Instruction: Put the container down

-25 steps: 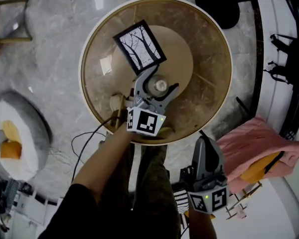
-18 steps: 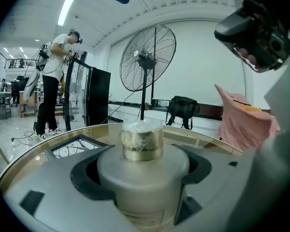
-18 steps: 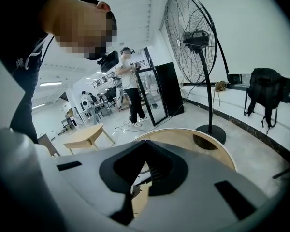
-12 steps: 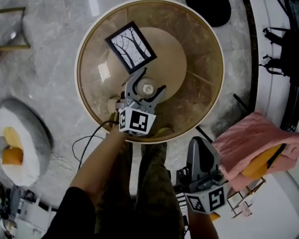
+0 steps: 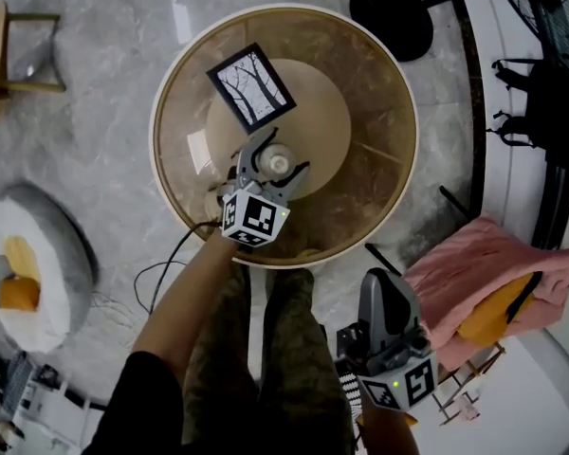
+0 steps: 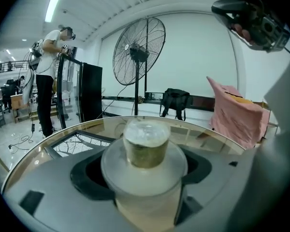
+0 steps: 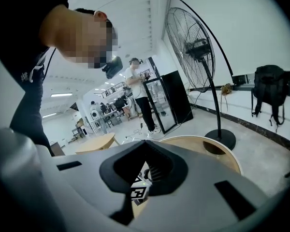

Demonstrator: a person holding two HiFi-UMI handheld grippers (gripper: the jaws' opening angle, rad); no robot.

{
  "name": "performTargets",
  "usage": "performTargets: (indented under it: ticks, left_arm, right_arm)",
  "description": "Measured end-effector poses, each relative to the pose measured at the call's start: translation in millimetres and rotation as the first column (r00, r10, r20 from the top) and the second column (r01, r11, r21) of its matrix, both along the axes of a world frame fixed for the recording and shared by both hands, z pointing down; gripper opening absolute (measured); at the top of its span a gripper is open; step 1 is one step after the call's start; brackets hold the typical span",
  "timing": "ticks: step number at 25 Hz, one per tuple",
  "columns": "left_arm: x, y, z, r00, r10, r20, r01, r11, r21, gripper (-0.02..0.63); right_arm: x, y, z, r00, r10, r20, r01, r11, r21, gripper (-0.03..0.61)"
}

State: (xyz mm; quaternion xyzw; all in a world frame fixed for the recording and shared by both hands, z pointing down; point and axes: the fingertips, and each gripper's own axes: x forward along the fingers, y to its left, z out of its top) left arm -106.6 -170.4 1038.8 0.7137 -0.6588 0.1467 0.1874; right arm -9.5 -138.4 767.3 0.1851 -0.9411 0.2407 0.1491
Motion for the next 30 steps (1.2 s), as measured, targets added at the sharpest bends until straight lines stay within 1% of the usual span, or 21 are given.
performTargets:
  ticks: [3,6,8,10,11,13,14,15,18,19,21,22,23,25,26,27,28,29,30]
  left_arm:
    - [1.7,9.1,-0.9,1.000,0.003,-0.007,-0.003,1.000,-0.003,0.362]
    - [6.9,32.9,-1.3,0.999,0.044,0.005,-0.044,0.999,-0.020,0.385]
    - [5.1,51.3,-11.0,0.999,0.041,0.015,-0.041,0.999,-0.006,0.387]
    - [-3.1,71.5,-27.3,1.000,-0.001,0.014,0.001,1.000,0.013,0.387]
    - [-9.8,83.6,-39.0,0.999,-0.035,0.002,0.035,0.999,0.022,0.385]
    - [-24.2,108.5,-73.3,0.992,-0.113,-0.047,0.115,0.992,0.041,0.385]
    - [-28.6,118.3,-95.2,0.987,-0.139,-0.085,0.143,0.989,0.047,0.385]
    - [-28.7,126.0,-119.4,0.981,-0.142,-0.131,0.149,0.988,0.047,0.379]
    - [-11.2,154.1,-206.8,0.957,-0.076,-0.280,0.093,0.994,0.048,0.364]
    - [-7.4,167.4,-238.7,0.948,-0.061,-0.312,0.079,0.996,0.044,0.359]
    - [-9.4,185.9,-308.9,0.932,-0.058,-0.358,0.082,0.995,0.051,0.338]
    - [-14.0,187.5,-347.0,0.930,-0.046,-0.364,0.078,0.994,0.074,0.318]
    - [-18.5,184.4,-385.4,0.936,-0.010,-0.351,0.052,0.992,0.112,0.311]
    - [-24.4,170.7,-456.2,0.955,0.093,-0.282,-0.040,0.981,0.188,0.293]
    - [-26.9,163.3,-487.9,0.961,0.119,-0.249,-0.064,0.974,0.217,0.284]
    - [-29.6,157.9,-515.3,0.966,0.115,-0.231,-0.060,0.971,0.232,0.261]
    - [-33.9,154.9,-538.3,0.971,0.085,-0.224,-0.030,0.971,0.238,0.219]
    - [-40.8,153.5,-558.6,0.975,0.039,-0.219,0.017,0.969,0.247,0.167]
    - [-49.9,152.9,-577.5,0.977,-0.013,-0.212,0.071,0.961,0.268,0.127]
  right_arm:
    - [8.6,5.2,-14.7,0.999,-0.022,0.028,0.022,1.000,0.010,0.022]
    - [15.7,15.0,-25.1,0.998,-0.051,0.047,0.050,0.999,0.009,0.021]
    - [18.3,22.4,-31.8,0.995,-0.083,0.058,0.082,0.997,0.014,0.021]
    - [19.4,29.5,-35.0,0.992,-0.118,0.046,0.117,0.993,0.021,0.022]
    - [19.3,33.0,-37.2,0.991,-0.131,0.032,0.131,0.991,0.024,0.023]
    - [17.2,34.8,-50.8,0.988,-0.151,0.004,0.151,0.988,0.034,0.021]
    - [15.6,30.3,-63.1,0.988,-0.153,-0.004,0.153,0.987,0.039,0.021]
    - [14.8,22.7,-79.4,0.990,-0.141,-0.007,0.141,0.989,0.040,0.023]
    - [16.9,3.4,-150.0,0.999,-0.043,-0.005,0.043,0.999,0.018,0.021]
    - [15.6,2.5,-176.8,1.000,-0.022,-0.007,0.022,1.000,0.019,0.021]
    - [7.4,3.7,-226.1,1.000,-0.017,-0.012,0.018,0.999,0.050,0.021]
    - [0.8,4.0,-245.9,1.000,-0.021,-0.007,0.022,0.997,0.075,0.022]
    - [-7.1,3.7,-262.4,1.000,-0.023,0.006,0.022,0.995,0.102,0.021]
    - [-23.4,3.7,-290.6,0.999,-0.016,0.045,0.009,0.988,0.153,0.021]
    - [-28.9,5.8,-304.5,0.998,-0.010,0.057,0.000,0.984,0.176,0.021]
    - [-31.8,9.5,-318.4,0.998,-0.004,0.063,-0.009,0.981,0.196,0.022]
    - [-33.6,13.5,-331.3,0.998,0.002,0.066,-0.016,0.976,0.215,0.021]
    - [-35.9,16.8,-343.0,0.998,0.003,0.069,-0.019,0.972,0.234,0.021]
    - [-39.0,18.7,-353.4,0.998,-0.003,0.069,-0.015,0.968,0.251,0.021]
